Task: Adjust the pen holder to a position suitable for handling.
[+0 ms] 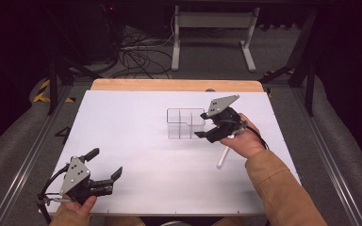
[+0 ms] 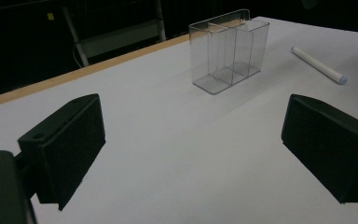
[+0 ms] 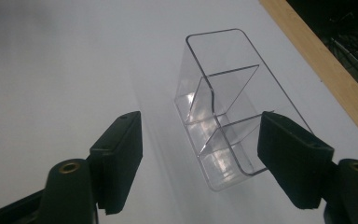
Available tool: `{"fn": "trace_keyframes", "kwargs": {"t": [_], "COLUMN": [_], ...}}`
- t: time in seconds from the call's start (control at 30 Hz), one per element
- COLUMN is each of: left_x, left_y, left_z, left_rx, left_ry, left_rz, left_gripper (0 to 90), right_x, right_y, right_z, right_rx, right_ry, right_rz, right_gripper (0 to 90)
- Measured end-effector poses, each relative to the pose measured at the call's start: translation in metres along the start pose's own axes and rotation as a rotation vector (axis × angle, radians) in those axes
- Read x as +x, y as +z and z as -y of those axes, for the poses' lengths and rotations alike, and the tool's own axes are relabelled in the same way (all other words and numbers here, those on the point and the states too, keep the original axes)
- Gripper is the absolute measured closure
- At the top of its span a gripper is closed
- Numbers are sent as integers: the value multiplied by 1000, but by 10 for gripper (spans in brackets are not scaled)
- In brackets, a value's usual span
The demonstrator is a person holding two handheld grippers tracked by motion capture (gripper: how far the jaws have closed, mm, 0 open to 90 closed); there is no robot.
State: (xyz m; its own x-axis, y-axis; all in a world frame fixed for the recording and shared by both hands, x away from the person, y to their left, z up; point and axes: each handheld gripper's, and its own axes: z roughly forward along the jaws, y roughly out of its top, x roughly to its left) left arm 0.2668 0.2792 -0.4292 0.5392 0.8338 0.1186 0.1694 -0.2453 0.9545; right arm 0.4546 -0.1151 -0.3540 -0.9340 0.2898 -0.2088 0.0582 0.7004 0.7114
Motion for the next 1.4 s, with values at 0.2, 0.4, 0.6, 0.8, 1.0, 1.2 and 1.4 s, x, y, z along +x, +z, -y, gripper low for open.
{"fn": "trace_keyframes", "kwargs": {"t": [0.2, 0.4, 0.6, 0.8, 1.0, 1.2, 1.4], "left_x": [1, 2, 3, 4, 5, 5, 4], "left_y": [0, 0, 1, 2, 1, 1, 2], "left_z": [0, 1, 1, 2, 2, 2, 2], "left_rx": [2, 1, 3, 4, -2, -2, 1], "left_ry": [0, -6, -3, -16, -18, -19, -20], "left_rz": [2, 3, 5, 11, 5, 2, 6], "left_gripper": [70, 70, 70, 70, 70, 70, 70], "right_x": [-6, -10, -13, -14, -17, -18, -16], "right_y": [16, 29, 45, 54, 67, 77, 86], "right_z": [-6, -11, -10, -13, -16, -15, -15], "right_rx": [50, 70, 109, 138, 173, 187, 202], "right_ry": [-22, -34, -51, -76, -90, -102, -115], "right_rz": [-9, -21, -27, -26, -35, -37, -30], "right_gripper": [358, 408, 484, 528, 621, 671, 701]}}
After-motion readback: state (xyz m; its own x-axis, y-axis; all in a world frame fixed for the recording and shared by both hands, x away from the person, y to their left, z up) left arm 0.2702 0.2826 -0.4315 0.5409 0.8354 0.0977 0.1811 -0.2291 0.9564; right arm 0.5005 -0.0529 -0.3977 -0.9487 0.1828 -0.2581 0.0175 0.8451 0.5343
